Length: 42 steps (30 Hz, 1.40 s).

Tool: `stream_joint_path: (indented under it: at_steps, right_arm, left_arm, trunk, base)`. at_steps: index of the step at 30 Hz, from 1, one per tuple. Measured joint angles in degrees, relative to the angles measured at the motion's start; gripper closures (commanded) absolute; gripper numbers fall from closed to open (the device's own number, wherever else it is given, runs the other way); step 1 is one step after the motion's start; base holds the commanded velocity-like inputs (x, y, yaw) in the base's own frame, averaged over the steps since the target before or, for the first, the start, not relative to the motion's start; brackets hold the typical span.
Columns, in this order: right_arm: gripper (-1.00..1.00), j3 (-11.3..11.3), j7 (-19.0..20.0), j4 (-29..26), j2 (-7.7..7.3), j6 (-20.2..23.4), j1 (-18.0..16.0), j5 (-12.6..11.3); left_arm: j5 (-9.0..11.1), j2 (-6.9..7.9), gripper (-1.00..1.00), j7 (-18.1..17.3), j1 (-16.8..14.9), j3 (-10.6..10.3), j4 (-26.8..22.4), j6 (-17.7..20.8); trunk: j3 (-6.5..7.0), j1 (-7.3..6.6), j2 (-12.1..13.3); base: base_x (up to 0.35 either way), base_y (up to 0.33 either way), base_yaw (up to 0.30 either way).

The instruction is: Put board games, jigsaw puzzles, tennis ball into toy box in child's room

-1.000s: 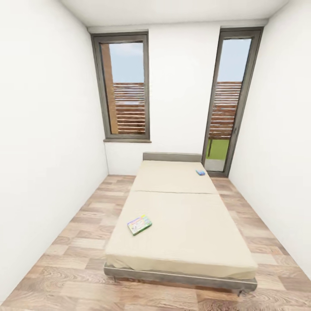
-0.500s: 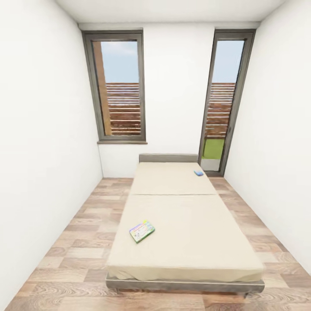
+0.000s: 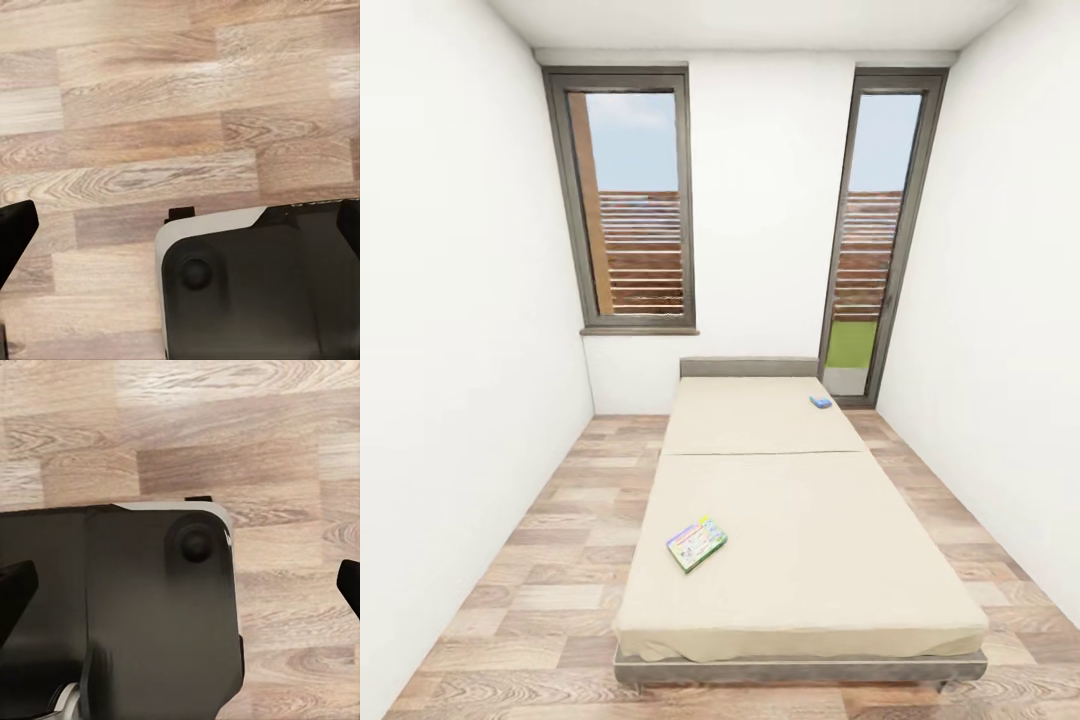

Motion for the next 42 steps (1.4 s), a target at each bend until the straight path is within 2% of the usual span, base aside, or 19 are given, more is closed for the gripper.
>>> stream_joint_path:
  at_steps: [16,19,22,28,30,31,32,33,35,36,39,40,42]
  right_arm:
    - [-1.00,0.0,0.4,-0.1,0.09,-0.2,0.0,0.0]
    - [-1.00,0.0,0.5,-0.8,0.49,0.0,0.0,0.1]
    - [-1.00,0.0,0.6,-2.0,1.07,0.8,-0.2,0.1]
    - [-1.00,0.0,0.6,-4.3,1.59,5.3,-1.7,0.0]
    - [-1.00,0.0,0.6,-6.5,1.65,8.0,-2.5,0.0]
    - [-1.00,0.0,0.6,-7.4,1.66,9.0,-2.8,0.0]
    - [-1.00,0.0,0.6,-8.5,1.68,10.0,-3.0,0.0]
    - [-1.00,0.0,0.6,-10.8,1.71,12.4,-3.4,0.0]
    - [-1.00,0.0,0.6,-13.5,1.73,15.5,-3.6,-0.1]
    - [-1.00,0.0,0.6,-16.7,1.74,18.7,-3.8,-0.3]
    - [-1.00,0.0,0.6,-22.4,1.73,23.6,-4.0,-1.0]
    - [-1.00,0.0,0.6,-26.5,1.71,27.1,-4.1,-1.7]
    - [-1.00,0.0,0.6,-31.1,1.65,31.0,-4.1,-2.7]
  left_arm:
    - [0.1,0.10,-1.00,-0.4,0.0,0.4,-0.6,0.6]
    - [0.6,0.15,-1.00,-0.5,0.0,0.9,-2.3,1.1]
    - [0.9,0.19,-1.00,-0.6,0.0,1.5,-6.0,4.2]
    - [1.2,0.25,-1.00,-0.9,-0.1,2.9,-17.1,17.4]
    - [1.2,0.25,-1.00,-1.1,-0.1,3.6,-21.5,22.3]
    - [1.3,0.25,-1.00,-1.4,-0.1,4.3,-25.6,26.8]
    - [1.3,0.25,-1.00,-1.6,0.0,4.7,-27.7,29.0]
    - [1.3,0.27,-1.00,-2.1,-0.1,5.5,-31.4,33.1]
    - [1.3,0.28,-1.00,-2.7,0.0,6.4,-35.2,36.8]
    - [1.4,0.25,-1.00,-3.6,-0.1,7.2,-38.7,40.0]
    - [1.4,0.19,-1.00,-5.0,-0.2,8.0,-44.4,44.6]
    - [1.5,0.13,-1.00,-5.9,-0.4,8.3,-47.9,47.6]
    - [1.5,0.05,-1.00,-6.8,-0.7,8.5,-51.5,50.6]
  trunk:
    - [0.00,0.00,0.0]
    - [0.00,0.00,0.0]
    - [0.01,0.00,0.0]
    - [0.01,0.00,0.0]
    - [0.02,0.00,0.0]
    - [0.02,0.00,0.0]
    - [0.01,0.00,0.0]
    - [0.03,0.00,0.0]
    - [0.01,0.00,0.0]
    - [0.03,0.00,0.0]
    - [0.02,0.00,0.0]
    - [0.03,0.00,0.0]
    - [0.02,0.00,0.0]
  base:
    - [0.001,0.002,-0.001]
    - [0.000,0.000,0.000]
    - [0.000,0.000,0.000]
    - [0.000,0.000,0.000]
    - [0.000,0.000,0.000]
    - [0.000,0.000,0.000]
    - [0.000,0.000,0.000]
    - [0.000,0.000,0.000]
    - [0.000,0.000,0.000]
    - [0.000,0.000,0.000]
    - [0.000,0.000,0.000]
    - [0.000,0.000,0.000]
    - [0.000,0.000,0.000]
